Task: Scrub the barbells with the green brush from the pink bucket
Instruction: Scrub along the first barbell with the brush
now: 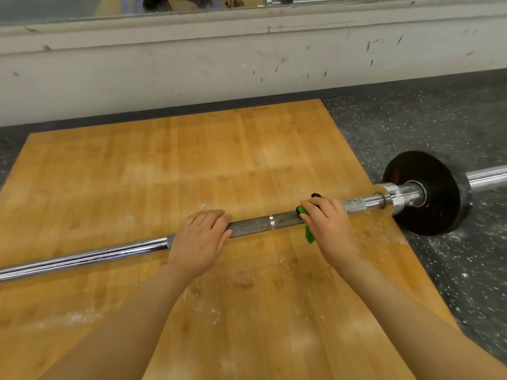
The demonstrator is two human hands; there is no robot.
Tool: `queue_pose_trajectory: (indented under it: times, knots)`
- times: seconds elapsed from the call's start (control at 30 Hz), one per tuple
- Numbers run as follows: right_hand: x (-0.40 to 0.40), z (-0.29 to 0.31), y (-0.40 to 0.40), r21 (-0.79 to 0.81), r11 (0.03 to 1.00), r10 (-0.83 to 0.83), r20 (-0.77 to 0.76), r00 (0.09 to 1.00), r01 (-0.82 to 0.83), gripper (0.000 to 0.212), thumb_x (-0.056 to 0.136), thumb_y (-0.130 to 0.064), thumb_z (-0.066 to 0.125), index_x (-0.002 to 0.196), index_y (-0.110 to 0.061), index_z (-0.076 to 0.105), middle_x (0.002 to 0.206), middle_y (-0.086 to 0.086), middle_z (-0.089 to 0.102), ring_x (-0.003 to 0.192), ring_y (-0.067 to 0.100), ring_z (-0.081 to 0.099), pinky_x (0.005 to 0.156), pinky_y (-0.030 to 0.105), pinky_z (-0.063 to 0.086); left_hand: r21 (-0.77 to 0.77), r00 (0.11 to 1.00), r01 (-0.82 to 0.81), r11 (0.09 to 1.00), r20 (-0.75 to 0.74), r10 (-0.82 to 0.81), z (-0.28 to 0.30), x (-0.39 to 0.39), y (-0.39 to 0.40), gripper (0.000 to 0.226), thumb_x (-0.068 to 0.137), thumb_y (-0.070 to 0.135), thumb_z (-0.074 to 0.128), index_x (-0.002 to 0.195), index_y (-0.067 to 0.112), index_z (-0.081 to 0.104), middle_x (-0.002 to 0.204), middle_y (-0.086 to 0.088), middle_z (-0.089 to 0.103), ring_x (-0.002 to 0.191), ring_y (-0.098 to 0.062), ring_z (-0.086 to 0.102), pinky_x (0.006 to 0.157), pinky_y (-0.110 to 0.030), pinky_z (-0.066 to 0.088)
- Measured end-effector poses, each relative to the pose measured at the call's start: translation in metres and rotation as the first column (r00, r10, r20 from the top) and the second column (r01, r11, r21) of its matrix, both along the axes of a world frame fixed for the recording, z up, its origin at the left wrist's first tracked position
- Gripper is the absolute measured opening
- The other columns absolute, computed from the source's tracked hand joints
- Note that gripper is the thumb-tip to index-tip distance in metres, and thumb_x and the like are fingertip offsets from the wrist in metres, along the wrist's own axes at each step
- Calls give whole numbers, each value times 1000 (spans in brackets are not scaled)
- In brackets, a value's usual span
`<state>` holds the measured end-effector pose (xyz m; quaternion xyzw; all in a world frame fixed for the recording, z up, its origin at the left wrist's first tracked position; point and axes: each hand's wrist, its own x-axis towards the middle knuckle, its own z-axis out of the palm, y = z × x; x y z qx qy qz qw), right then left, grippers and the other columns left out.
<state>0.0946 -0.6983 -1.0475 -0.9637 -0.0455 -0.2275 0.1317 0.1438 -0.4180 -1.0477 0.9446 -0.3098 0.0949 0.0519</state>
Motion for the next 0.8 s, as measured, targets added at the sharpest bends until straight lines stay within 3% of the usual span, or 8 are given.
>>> queue_pose_trajectory:
  times: [0.07,0.2,0.33,0.47,0.67,0.8]
  knots:
    - [-10,8,-6,20,998,-56,-6,998,56,29,83,-9,71,110,3,68,106,14,66,107,28,49,88,45,50,0,999,-14,1000,-30,14,4,-2,-1,42,98,36,31,116,13,62,114,-6,64,104,-26,61,95,-33,32]
    - [-34,27,-16,4,985,-171,-52,984,172,27,87,-13,65,111,0,68,106,13,66,103,32,56,90,46,49,-104,996,-17,994,-90,8,18,-11,-24,42,95,35,35,120,12,61,117,-5,63,105,-24,60,94,-36,42]
    - [-59,50,-21,-64,968,-246,-60,967,243,26,85,-11,70,108,1,68,103,13,66,98,32,57,86,46,51,-199,991,70,977,-96,-91,41,-16,-68,32,95,27,51,123,14,59,122,-6,61,109,-26,59,92,-38,45]
    - [-87,72,-26,-114,950,-297,-26,955,292,36,92,-26,49,108,-1,70,102,12,66,94,32,58,87,38,44,-254,978,35,967,-189,-85,64,-28,-110,38,101,28,41,137,17,46,140,-2,48,129,-22,43,105,-36,32]
    - [-125,110,-35,-206,903,-384,5,923,377,38,91,-28,44,101,-2,71,97,12,67,91,32,59,87,31,36,-277,952,137,951,-227,-204,63,-49,-123,30,80,15,71,110,11,66,109,-7,66,97,-28,64,81,-38,51]
    - [-132,111,-48,-226,896,-400,-38,916,382,40,94,-30,42,108,-3,69,102,10,65,95,30,57,89,32,36,-226,944,182,957,-231,-234,50,-55,-128,36,81,18,70,116,13,65,119,-6,64,107,-26,61,86,-38,49]
